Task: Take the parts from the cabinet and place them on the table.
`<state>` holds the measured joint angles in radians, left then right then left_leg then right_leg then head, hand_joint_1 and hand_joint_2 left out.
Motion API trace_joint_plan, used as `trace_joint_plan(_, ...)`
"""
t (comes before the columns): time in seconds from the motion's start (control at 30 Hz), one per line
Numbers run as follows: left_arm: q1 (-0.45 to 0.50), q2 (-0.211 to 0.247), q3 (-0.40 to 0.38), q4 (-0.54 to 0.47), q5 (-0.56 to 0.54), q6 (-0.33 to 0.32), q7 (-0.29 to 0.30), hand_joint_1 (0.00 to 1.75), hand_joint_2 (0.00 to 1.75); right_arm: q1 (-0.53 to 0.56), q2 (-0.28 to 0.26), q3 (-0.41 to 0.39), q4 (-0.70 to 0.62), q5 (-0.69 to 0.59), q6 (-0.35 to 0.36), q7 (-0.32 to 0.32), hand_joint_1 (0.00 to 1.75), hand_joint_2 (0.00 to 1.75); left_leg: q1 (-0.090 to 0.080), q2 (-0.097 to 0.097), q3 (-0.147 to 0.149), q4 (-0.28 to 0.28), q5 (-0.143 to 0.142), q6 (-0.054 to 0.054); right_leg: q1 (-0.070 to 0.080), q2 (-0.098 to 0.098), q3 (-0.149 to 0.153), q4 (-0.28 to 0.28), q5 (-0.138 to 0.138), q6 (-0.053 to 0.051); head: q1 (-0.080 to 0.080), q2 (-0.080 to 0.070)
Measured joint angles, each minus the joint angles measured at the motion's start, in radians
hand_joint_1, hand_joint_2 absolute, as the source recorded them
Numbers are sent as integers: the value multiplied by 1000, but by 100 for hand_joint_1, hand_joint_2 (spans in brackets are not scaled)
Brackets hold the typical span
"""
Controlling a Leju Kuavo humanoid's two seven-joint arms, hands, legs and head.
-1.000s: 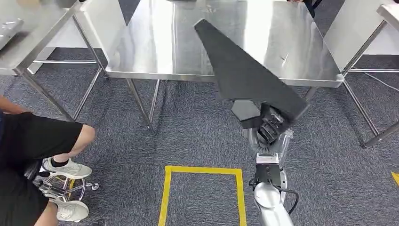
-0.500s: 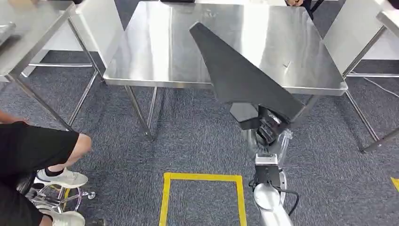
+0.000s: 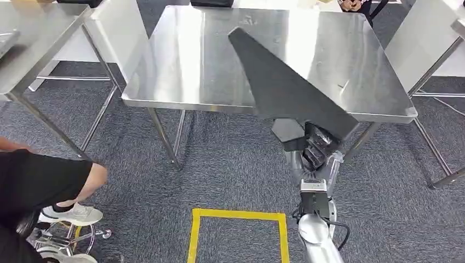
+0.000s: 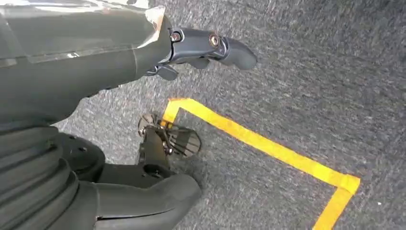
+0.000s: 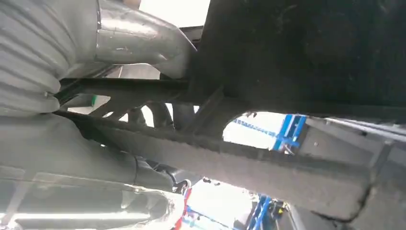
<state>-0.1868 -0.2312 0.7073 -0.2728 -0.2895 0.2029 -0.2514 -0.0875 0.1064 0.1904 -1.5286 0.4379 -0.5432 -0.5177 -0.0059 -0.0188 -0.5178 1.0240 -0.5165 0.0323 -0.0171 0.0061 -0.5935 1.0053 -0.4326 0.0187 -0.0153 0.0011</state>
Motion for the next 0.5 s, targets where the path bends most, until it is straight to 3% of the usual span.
trace_joint_plan(0.07,-2,-2,-1,0,0,0,0,0,175,-5,1,0,0,2,0,-1,175,175,2,6,-40,81,-24,-13,0,-2,18,-2,-10,-15,-3,0)
trace_joint_plan(0.1,-2,-1,-1,0,0,0,0,0,175,-6,1,1,0,2,0,-1,175,175,8,7,-93,163,-50,-20,1,-2,22,-2,-15,-20,-2,0)
trace_joint_plan(0.17,1,0,0,0,0,0,0,0,175,-3,1,1,1,1,0,-1,175,175,12,10,-181,278,-101,-29,1,-1,28,-2,-26,-20,-2,0)
trace_joint_plan(0.2,3,0,-1,0,0,0,-1,0,175,-3,1,1,3,-1,0,-2,175,175,15,11,-209,291,-97,-32,1,0,35,-2,-33,-17,-2,0)
trace_joint_plan(0.23,3,0,-2,0,-1,-1,-2,0,175,-3,1,1,3,-2,0,-2,175,175,18,12,-208,250,-55,-32,0,2,46,-2,-41,-15,-2,0)
trace_joint_plan(0.33,3,1,-6,0,-2,-5,-3,0,175,-3,0,1,3,-6,-3,-3,175,175,20,17,-125,6,114,-24,-2,2,82,-3,-69,-2,-2,0)
trace_joint_plan(0.37,3,1,-7,1,-3,-6,-2,0,175,-3,0,1,3,-8,-4,-3,175,175,11,18,-124,9,71,-19,4,2,90,-4,-74,4,0,0)
trace_joint_plan(0.4,1,0,-9,1,-3,-7,-2,0,175,-5,-2,1,3,-10,-5,-3,175,175,8,16,-121,10,52,-7,4,1,85,-6,-78,12,-2,0)
trace_joint_plan(0.43,2,0,-10,1,-2,-9,0,0,175,-3,-2,0,3,-14,-8,-3,175,175,6,15,-115,1,77,4,4,1,94,0,-78,22,-2,0)
trace_joint_plan(0.5,2,0,-10,1,-3,-10,3,0,175,-1,-3,0,2,-20,-11,-6,175,175,7,12,-93,-2,79,19,8,1,97,11,-75,31,-2,0)
